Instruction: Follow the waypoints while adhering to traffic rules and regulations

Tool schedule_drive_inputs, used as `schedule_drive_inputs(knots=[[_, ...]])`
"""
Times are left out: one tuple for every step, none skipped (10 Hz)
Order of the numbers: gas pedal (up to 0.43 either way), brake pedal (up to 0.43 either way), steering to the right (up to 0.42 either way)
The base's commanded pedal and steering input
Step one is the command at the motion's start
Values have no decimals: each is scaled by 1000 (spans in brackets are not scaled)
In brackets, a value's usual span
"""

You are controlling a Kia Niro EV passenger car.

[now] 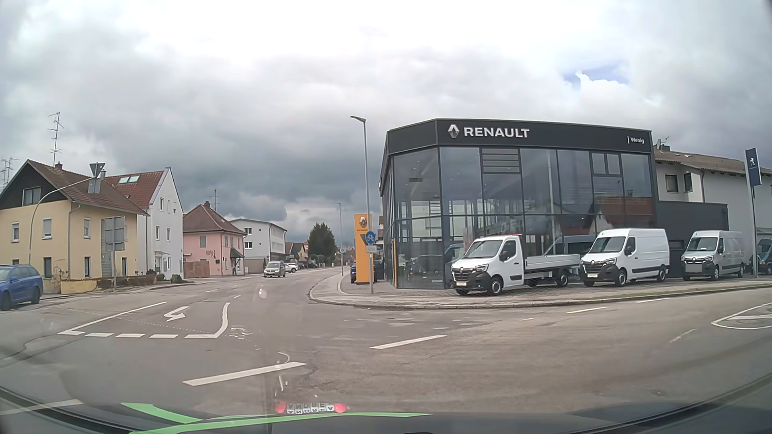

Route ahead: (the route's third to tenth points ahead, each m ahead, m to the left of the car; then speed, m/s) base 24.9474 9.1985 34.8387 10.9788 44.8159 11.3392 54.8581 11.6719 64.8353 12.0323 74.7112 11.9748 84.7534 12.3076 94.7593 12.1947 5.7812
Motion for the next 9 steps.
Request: schedule_drive_inputs(knots=[[209,0,-88],[209,0,-95],[220,0,-104],[220,0,-114],[228,0,-127],[228,0,-138],[228,0,-142],[228,0,-141],[228,0,-141]])
